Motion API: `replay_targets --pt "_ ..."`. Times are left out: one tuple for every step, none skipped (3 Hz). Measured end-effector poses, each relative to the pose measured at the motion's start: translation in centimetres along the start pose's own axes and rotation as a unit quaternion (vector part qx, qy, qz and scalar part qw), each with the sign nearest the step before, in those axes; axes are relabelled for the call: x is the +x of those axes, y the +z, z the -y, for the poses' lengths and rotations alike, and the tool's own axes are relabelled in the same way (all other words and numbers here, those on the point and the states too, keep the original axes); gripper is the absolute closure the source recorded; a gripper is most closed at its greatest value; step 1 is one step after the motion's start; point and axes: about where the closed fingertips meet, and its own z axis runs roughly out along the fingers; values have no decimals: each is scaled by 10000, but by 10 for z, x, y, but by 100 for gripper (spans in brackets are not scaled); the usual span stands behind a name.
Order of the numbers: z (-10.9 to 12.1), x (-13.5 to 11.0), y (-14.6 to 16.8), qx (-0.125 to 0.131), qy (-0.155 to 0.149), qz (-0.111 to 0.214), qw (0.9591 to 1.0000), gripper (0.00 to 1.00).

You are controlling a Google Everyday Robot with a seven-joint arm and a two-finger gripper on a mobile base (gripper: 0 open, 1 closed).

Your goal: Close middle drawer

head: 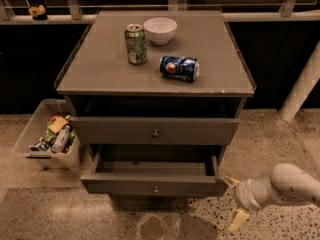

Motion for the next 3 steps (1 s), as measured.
replay_targets --pt "53 -28 -37 426 -204 16 9989 0" --pt "42 -29 -32 363 -179 3 9992 0" --pt "32 -11 -14 150 26 -38 9999 0"
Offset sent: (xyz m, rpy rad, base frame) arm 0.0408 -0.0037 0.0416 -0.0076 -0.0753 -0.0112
